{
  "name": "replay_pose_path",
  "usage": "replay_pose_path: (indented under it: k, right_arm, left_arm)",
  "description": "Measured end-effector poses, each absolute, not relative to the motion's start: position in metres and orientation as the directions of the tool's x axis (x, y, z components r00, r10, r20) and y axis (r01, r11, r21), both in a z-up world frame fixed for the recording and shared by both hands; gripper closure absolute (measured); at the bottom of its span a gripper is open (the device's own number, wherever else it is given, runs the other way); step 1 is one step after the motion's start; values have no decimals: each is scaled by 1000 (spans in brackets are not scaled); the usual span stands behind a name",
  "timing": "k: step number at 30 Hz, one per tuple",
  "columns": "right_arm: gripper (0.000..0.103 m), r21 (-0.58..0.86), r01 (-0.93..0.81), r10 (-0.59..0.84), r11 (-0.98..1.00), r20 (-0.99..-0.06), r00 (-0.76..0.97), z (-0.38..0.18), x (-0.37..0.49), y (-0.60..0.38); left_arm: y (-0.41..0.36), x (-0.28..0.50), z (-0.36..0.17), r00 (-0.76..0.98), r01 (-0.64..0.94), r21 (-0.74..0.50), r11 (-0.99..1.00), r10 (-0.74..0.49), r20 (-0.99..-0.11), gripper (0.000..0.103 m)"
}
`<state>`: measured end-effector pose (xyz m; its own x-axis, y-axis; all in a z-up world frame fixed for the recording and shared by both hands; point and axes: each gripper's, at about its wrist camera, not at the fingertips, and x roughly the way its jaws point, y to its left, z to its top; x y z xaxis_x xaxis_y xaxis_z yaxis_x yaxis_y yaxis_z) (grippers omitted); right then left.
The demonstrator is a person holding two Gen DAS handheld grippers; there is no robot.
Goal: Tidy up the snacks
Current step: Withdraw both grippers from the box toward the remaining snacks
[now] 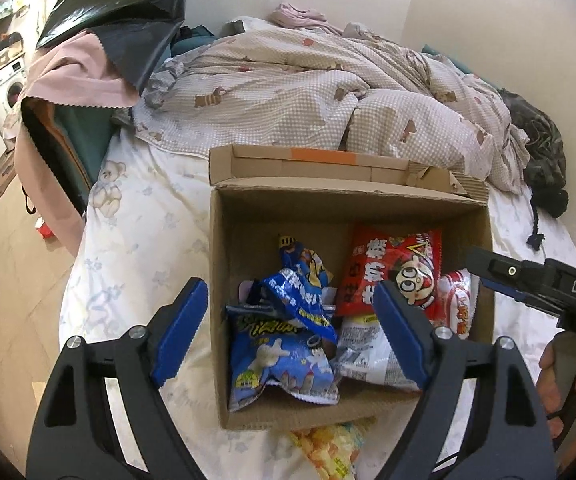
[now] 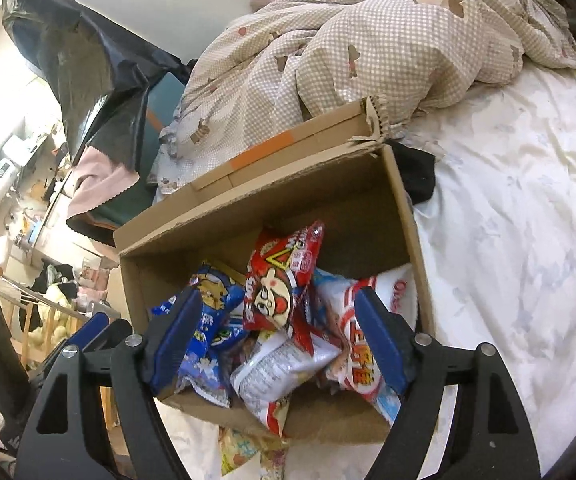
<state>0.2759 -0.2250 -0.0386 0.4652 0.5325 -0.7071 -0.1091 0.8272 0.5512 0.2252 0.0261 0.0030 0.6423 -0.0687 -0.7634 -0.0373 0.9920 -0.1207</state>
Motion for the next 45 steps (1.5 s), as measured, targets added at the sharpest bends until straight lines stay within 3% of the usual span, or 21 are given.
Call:
replay_pose_path:
  k: [17,36,45]
  right_arm:
    - [22,569,-105,554,816,-715,428,-37,195,-237]
    - [22,550,-79,536,831,-755,378,-56,141,-237]
    - [22,530,-65,528,846,-812,250,-90,148,-208]
  left_arm:
    - [31,151,13,648,-8,-45,999,-29,-761,21]
    - [57,93,-11,553,-121,-91,988,-9,-833,21]
    - [83,94,-29,485,-251,-157,955,-16,-875,21]
